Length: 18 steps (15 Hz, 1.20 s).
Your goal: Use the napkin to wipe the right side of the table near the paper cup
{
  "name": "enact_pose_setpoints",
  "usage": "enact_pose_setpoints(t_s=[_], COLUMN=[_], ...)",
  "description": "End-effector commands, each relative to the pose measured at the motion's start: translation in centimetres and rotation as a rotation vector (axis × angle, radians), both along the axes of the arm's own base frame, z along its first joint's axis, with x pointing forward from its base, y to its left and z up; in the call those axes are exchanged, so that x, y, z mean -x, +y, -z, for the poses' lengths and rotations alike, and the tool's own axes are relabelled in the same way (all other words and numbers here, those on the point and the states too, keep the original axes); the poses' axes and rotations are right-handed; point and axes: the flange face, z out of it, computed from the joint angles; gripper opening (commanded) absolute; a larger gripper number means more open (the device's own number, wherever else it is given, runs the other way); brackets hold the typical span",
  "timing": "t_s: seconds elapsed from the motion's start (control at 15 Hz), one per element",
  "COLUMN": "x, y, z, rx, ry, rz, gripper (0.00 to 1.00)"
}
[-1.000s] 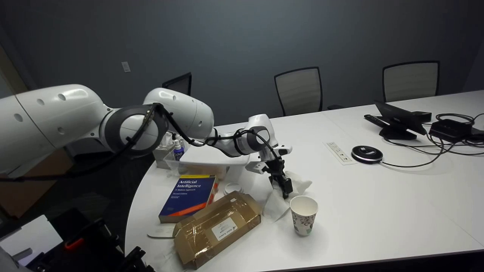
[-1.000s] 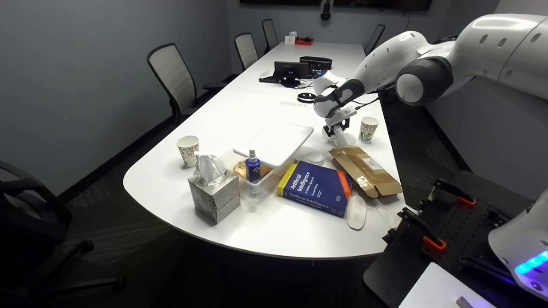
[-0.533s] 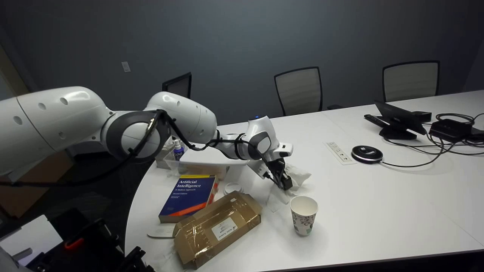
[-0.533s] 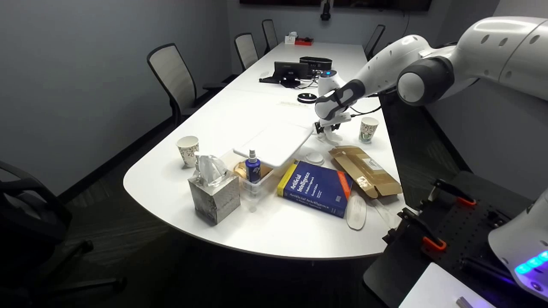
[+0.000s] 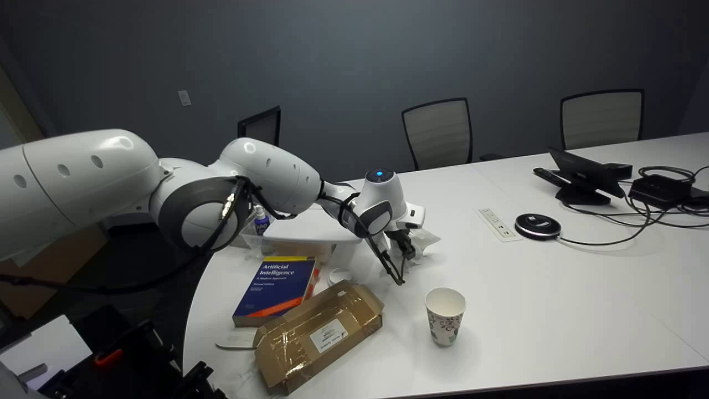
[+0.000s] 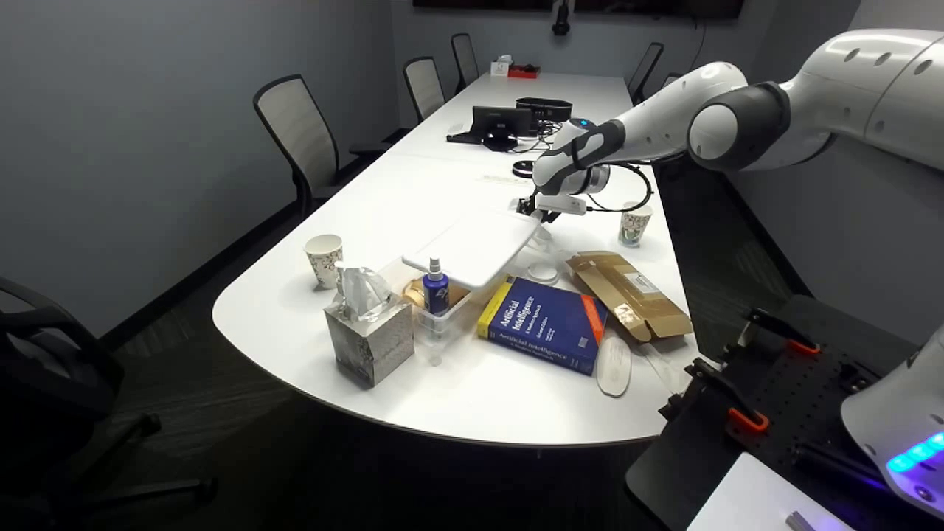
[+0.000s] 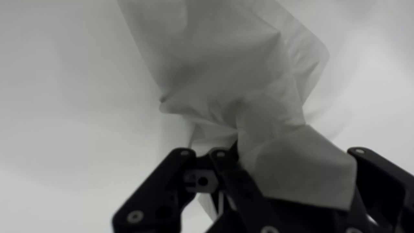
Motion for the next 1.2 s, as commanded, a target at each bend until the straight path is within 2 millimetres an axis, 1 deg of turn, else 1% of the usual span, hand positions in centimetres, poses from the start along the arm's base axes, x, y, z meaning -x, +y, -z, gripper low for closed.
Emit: enact_pose_setpoints(t_s=[0.0, 0.13, 0.27, 0.53, 0.67, 0.8, 1.0, 1.13], x=[-0.2, 0.1, 0.6, 2.4, 3.1, 3.7, 4.9, 5.5], y=[0.6, 0.6, 0.5, 0.5, 0.3, -0.3, -1.9, -2.7], z=[-0.1, 0.2, 0.7, 2.4, 2.4, 2.1, 1.8, 1.7], rx=[-0.098, -0.128, -0.139, -0.177, -0.176, -0.141, -0.066, 0.000], ry=[-0.027, -0.005, 0.066, 0.248, 0.335, 0.441, 0.576, 0.656], rz=[-0.093, -0.156, -0.224, -0.363, -0.413, -0.417, -0.385, -0.356], gripper=[0.03, 0.03, 0.03, 0.03, 0.03, 0.03, 0.03, 0.03])
